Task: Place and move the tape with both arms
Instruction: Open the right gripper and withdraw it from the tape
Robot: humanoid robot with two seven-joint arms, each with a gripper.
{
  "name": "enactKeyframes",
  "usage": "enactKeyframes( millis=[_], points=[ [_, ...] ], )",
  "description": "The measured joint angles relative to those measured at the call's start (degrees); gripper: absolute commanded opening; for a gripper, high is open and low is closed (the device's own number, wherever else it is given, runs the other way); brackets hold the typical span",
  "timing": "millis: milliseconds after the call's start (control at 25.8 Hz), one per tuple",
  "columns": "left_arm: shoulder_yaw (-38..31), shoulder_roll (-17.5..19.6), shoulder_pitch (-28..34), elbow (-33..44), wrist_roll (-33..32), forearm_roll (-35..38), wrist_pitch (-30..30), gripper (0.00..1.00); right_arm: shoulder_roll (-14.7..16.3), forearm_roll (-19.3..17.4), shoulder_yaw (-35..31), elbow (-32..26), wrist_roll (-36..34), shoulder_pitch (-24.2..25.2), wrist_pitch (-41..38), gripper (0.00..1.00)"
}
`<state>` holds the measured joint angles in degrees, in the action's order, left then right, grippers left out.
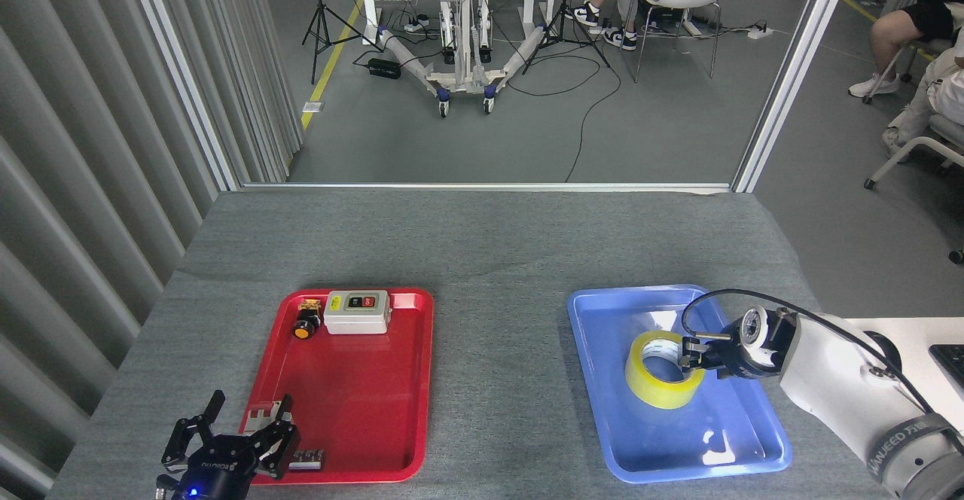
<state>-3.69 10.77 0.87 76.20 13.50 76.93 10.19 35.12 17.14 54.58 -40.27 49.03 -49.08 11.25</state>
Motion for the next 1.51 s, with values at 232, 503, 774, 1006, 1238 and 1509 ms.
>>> enactKeyframes(
  millis=[232,503,774,1006,1238,1509],
  points=[
    [-5.44,1.31,1.66,0.04,0.21,-7.81,6.63,1.0,0.04,0.76,-0.13,-0.04,-0.97,0.36,0.02,0.83],
    [-8.36,1.5,1.86,1.17,0.73,-9.24,7.78,1.0,1.73,7.09,-1.7,-6.09,-10.55,1.94,-1.07,0.98],
    [-9.53,1.1,2.83,4.18,0.91,-7.0,7.39,1.0,6.42,12.88,-8.51,-14.82,-28.33,9.41,-7.14,0.98],
    [-9.3,-1.86,5.81,10.93,0.92,-3.55,6.11,1.0,4.38,28.2,-23.3,-18.92,-43.38,18.7,-9.46,0.98],
    [-7.48,-2.9,6.74,12.47,0.76,0.65,5.87,1.0,-7.14,50.96,-50.65,-27.36,-50.3,31.64,-20.81,0.98],
    [-6.28,-3.03,6.26,12.74,0.68,2.72,5.88,1.0,-14.08,58.11,-63.82,-34.37,-54.99,40.78,-27.46,0.98]
  ],
)
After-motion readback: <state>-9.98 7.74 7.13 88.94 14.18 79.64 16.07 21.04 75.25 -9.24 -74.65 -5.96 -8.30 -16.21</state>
